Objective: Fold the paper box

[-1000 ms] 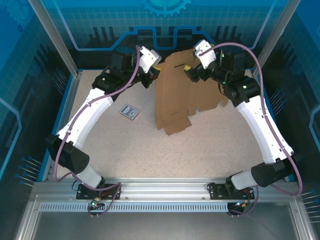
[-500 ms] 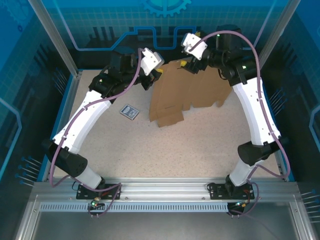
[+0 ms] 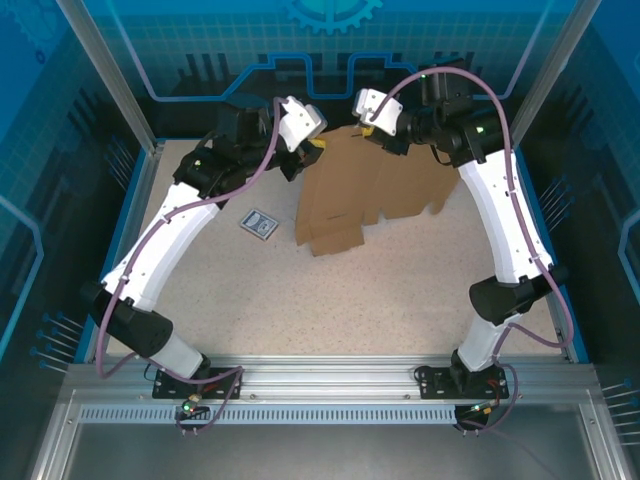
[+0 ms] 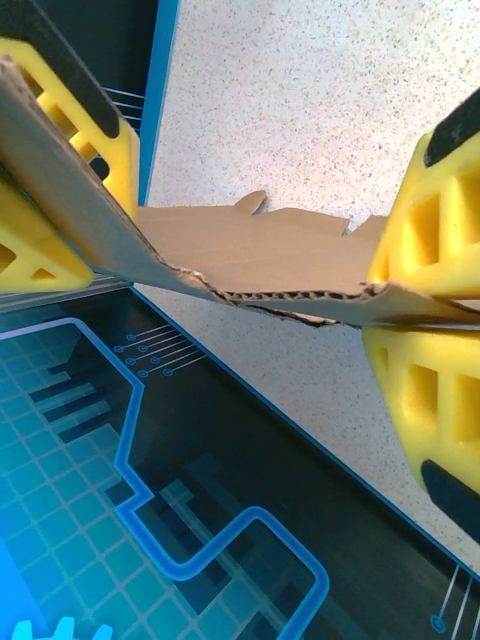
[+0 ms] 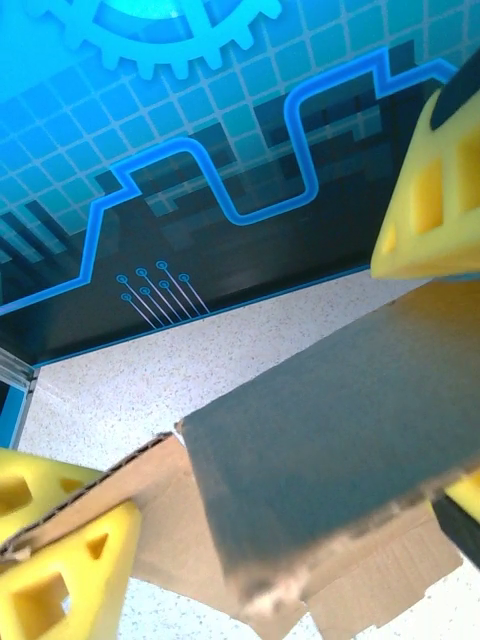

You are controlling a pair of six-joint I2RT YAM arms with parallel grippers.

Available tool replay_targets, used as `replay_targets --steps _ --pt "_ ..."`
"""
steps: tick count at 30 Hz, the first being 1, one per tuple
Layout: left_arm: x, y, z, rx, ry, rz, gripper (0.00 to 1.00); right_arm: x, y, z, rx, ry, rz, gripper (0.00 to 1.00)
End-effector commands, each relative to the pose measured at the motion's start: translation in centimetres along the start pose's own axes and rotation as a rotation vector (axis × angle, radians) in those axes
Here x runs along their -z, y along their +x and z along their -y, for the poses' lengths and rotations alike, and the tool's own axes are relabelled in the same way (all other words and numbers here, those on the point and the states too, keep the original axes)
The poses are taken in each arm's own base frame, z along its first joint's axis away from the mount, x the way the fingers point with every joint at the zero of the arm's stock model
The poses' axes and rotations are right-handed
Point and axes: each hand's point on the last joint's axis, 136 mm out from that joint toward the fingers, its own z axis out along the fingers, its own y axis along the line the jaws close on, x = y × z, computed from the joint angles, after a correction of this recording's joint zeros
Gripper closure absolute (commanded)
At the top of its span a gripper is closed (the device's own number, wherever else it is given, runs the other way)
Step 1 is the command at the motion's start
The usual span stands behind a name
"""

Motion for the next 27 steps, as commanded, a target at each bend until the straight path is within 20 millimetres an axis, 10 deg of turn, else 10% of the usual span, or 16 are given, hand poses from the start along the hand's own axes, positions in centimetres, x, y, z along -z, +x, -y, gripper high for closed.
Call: replay_targets --steps 1,11,27 --pt "2.2 -3.0 0.1 -0.023 -0.026 0.087 0.65 2.6 -1.4 -0.1 -0.04 -0.015 0.076 0.9" --pt "6.3 -1.0 -3.8 0.181 -0.165 0.203 0.17 8.3 -2.1 2.6 -0.256 0.049 0.267 1.0" --pt "11.8 6.1 -11.8 0.544 -0.405 0.333 0.01 14.2 -2.1 4.2 -0.494 0.103 0.435 1.0"
